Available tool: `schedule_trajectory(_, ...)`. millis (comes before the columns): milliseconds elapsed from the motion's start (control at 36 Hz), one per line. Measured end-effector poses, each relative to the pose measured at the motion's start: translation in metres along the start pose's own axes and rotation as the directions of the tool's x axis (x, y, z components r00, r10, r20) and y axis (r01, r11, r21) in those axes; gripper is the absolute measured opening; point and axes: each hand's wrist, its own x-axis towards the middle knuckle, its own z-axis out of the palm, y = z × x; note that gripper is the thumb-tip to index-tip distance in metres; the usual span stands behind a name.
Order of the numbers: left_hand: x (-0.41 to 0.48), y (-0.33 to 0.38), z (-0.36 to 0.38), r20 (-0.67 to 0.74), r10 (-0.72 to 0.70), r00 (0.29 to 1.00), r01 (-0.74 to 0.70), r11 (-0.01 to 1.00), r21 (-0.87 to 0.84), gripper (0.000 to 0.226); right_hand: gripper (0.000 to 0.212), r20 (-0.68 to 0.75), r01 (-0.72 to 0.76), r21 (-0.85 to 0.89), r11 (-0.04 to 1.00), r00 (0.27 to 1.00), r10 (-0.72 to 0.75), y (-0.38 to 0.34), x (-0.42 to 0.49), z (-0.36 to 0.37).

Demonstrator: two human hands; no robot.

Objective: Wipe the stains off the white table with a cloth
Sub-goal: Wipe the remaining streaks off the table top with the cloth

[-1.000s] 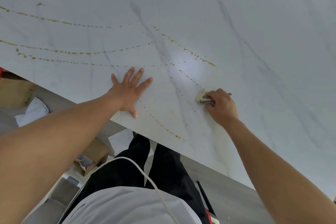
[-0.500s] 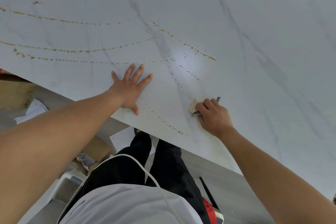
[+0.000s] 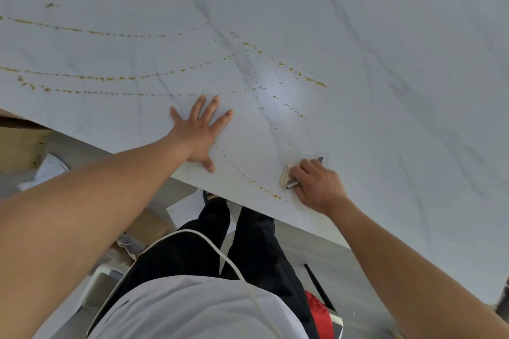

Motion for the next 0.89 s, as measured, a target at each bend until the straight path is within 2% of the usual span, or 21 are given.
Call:
schedule_trajectory(56, 0.0, -0.001, 0.0, -0.003, 0.001, 1.0, -0.001, 1.0, -0.004, 0.157, 0.017, -0.01, -0.189, 0.051, 0.981, 0.982, 0.189, 0.002, 0.013, -0.007)
schedule_trajectory(111, 0.0, -0.001, 0.001, -0.004, 0.004, 1.0, -0.004, 1.0, -0.004, 0.157, 0.021, -0.054, -0.392, 0.141, 0.909, 0.914, 0.403, 0.0, 0.021, -0.009)
schedule_trajectory(167, 0.0, -0.001, 0.001, -0.004, 0.004, 1.0, -0.004, 1.0, -0.003, 0.157, 0.025, -0.102, -0.461, 0.15, 0.875, 0.873, 0.477, -0.01, 0.018, -0.005)
schedule_trajectory(222, 0.0, -0.001, 0.001, -0.004, 0.008, 1.0, -0.008, 1.0, -0.008, 0.158, 0.021, -0.126, -0.384, 0.107, 0.917, 0.91, 0.395, -0.023, 0.004, 0.006)
schedule_trajectory(278, 0.0, -0.002, 0.001, -0.004, 0.009, 1.0, -0.01, 1.0, -0.015, 0.159, 0.015, -0.089, -0.203, 0.052, 0.978, 0.974, 0.207, -0.032, -0.013, 0.015)
schedule_trajectory(333, -0.001, -0.003, 0.002, -0.006, 0.012, 1.0, -0.012, 1.0, -0.009, 0.159, 0.015, -0.026, -0.048, 0.013, 0.999, 0.999, 0.048, -0.03, -0.019, 0.017)
schedule_trajectory(361, 0.0, -0.002, 0.001, -0.005, 0.011, 1.0, -0.011, 1.0, -0.011, 0.159, 0.017, -0.014, -0.015, -0.001, 1.0, 1.0, 0.015, -0.026, -0.017, 0.016)
schedule_trajectory(417, 0.0, -0.002, 0.002, -0.005, 0.012, 1.0, -0.012, 1.0, -0.02, 0.158, 0.017, -0.034, -0.064, -0.005, 0.998, 0.997, 0.064, -0.02, -0.008, 0.011)
schedule_trajectory(444, 0.0, -0.002, 0.003, -0.007, 0.013, 1.0, -0.013, 1.0, -0.023, 0.158, 0.016, -0.056, -0.15, 0.012, 0.989, 0.987, 0.151, -0.019, -0.002, 0.009)
schedule_trajectory(500, 0.001, -0.002, 0.003, -0.006, 0.011, 1.0, -0.011, 1.0, -0.027, 0.158, 0.017, -0.085, -0.367, 0.095, 0.925, 0.923, 0.375, -0.019, 0.008, 0.005)
schedule_trajectory(556, 0.002, -0.003, 0.004, -0.008, 0.009, 1.0, -0.009, 1.0, -0.026, 0.158, 0.022, -0.091, -0.485, 0.166, 0.859, 0.859, 0.503, -0.028, 0.008, 0.006)
schedule_trajectory(611, 0.002, -0.002, 0.004, -0.011, 0.009, 1.0, -0.009, 1.0, -0.019, 0.159, 0.022, -0.085, -0.454, 0.134, 0.881, 0.88, 0.467, -0.043, -0.004, 0.014)
schedule_trajectory(694, 0.002, -0.002, 0.004, -0.017, 0.011, 1.0, -0.012, 1.0, -0.011, 0.159, 0.018, -0.035, -0.259, 0.084, 0.962, 0.964, 0.263, -0.062, -0.034, 0.026)
schedule_trajectory(750, 0.001, -0.002, 0.005, -0.027, 0.008, 1.0, -0.008, 1.0, 0.003, 0.159, 0.021, 0.014, -0.16, 0.067, 0.985, 0.987, 0.16, -0.065, -0.043, 0.029)
schedule_trajectory(806, 0.001, -0.001, 0.004, -0.034, -0.001, 0.999, 0.001, 1.0, 0.016, 0.159, 0.023, 0.015, -0.175, 0.069, 0.982, 0.985, 0.174, -0.06, -0.034, 0.025)
schedule_trajectory(889, 0.002, -0.001, 0.005, -0.031, 0.005, 1.0, -0.005, 1.0, 0.015, 0.159, 0.019, -0.042, -0.333, 0.098, 0.938, 0.94, 0.338, -0.046, -0.007, 0.013)
